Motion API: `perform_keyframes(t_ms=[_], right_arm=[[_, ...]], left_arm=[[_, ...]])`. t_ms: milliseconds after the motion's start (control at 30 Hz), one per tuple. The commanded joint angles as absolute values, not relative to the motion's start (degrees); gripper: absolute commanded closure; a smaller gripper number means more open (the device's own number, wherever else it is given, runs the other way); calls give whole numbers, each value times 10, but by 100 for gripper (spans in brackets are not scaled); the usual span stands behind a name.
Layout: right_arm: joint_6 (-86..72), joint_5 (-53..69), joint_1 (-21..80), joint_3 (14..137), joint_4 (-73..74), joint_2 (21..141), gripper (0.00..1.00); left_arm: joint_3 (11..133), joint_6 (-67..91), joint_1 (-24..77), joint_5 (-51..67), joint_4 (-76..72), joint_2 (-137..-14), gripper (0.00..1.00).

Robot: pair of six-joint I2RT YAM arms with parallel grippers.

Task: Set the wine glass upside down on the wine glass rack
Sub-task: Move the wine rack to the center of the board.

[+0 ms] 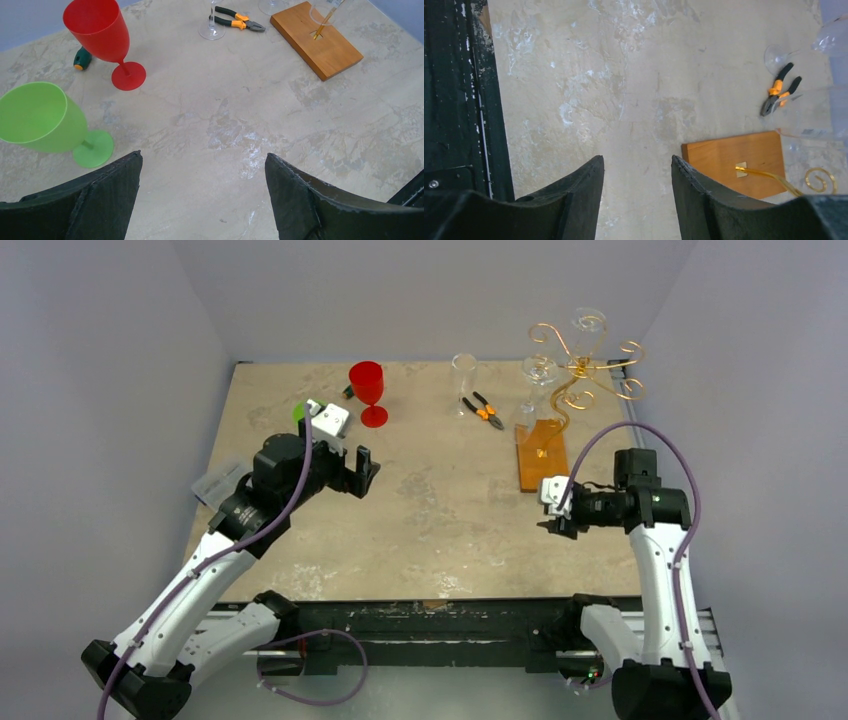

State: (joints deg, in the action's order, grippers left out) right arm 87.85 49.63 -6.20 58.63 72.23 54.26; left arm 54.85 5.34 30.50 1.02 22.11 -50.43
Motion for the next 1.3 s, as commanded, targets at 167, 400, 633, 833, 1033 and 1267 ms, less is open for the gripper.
perform_keyframes(t_ms=[167, 400, 633, 833, 1033, 1267], right_arm=[[625, 407, -39, 445, 403, 538, 56], [608, 291, 36, 376, 254, 605, 82], [554, 258, 88, 367, 123, 655, 73], [576, 180, 146, 358, 26, 729, 65], [577, 129, 170, 356, -44, 763, 66], [603, 76, 171, 343, -74, 806, 69]], left_arm=[[554, 52, 304, 20, 202, -508, 10], [551, 50, 304, 14, 205, -505, 11], [552, 46, 304, 14, 205, -510, 11], [551, 43, 304, 10, 207, -510, 11], [551, 38, 304, 6, 208, -509, 10], [552, 38, 304, 11, 208, -510, 10]])
